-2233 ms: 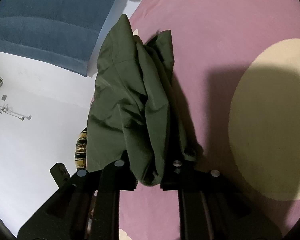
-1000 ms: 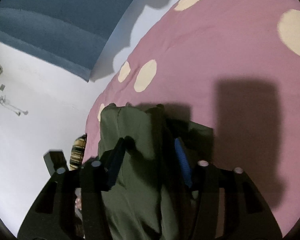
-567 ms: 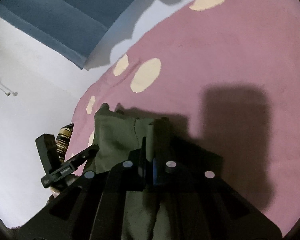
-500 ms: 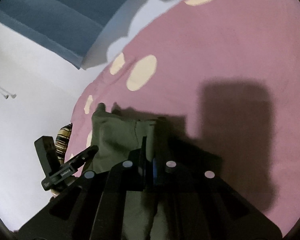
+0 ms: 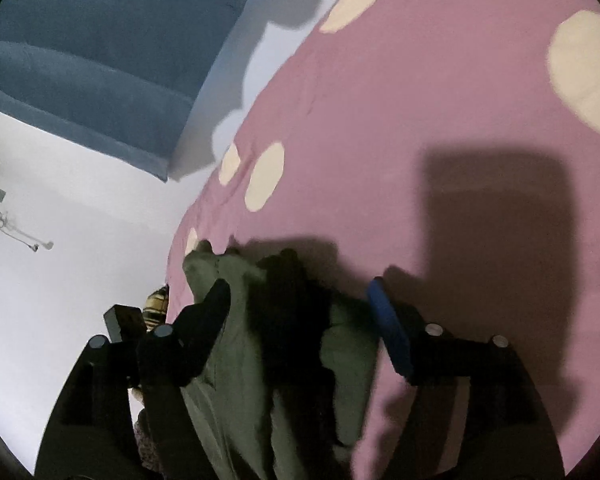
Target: Fold small clothes
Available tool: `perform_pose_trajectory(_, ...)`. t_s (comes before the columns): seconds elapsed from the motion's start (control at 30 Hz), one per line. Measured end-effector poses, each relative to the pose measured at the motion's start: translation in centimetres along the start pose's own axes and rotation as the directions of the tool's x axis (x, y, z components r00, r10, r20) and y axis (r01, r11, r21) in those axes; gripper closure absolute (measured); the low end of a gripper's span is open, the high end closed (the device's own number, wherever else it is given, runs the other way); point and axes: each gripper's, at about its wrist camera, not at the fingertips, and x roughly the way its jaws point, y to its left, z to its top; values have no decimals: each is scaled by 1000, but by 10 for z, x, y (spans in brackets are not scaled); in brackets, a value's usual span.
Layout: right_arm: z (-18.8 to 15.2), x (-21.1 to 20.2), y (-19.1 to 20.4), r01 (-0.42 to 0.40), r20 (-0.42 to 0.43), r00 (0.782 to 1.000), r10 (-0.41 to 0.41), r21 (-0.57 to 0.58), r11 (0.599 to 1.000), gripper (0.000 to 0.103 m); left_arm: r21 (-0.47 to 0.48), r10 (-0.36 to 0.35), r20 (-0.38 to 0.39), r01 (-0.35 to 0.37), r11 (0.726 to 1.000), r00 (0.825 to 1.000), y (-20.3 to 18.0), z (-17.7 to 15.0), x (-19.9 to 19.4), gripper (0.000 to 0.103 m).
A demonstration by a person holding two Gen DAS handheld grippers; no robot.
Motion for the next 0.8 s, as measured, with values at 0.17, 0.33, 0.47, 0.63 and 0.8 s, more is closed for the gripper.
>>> perform_pose_trajectory(0.17,-7,-3,-19,-12,-61,998,14,33,999,29,5,-66,-25,67,998,997,9,-3,0,18)
perform_pose_trajectory(0.33,-10,8,-11,-72,-114,991,73,14,997,20,73,-136,-75,141,987,988,-15,-5,17,17)
perform_pose_trajectory(0.47,-12,24,5,-24,-168,986,14,-56,998,13,69,-130,-98,137,988,987,-21,-1,32,17)
perform_pose_trajectory(0.63,-12,32,10,0,-203,979,-16,-79,997,42,66,-107,-131,116,991,986,-22,7,41,18)
perform_pose_trajectory(0.8,-17,37,13,-24,-210,978,2,-103,994,73,95,-71,-130,84,992,989,-31,10,43,39)
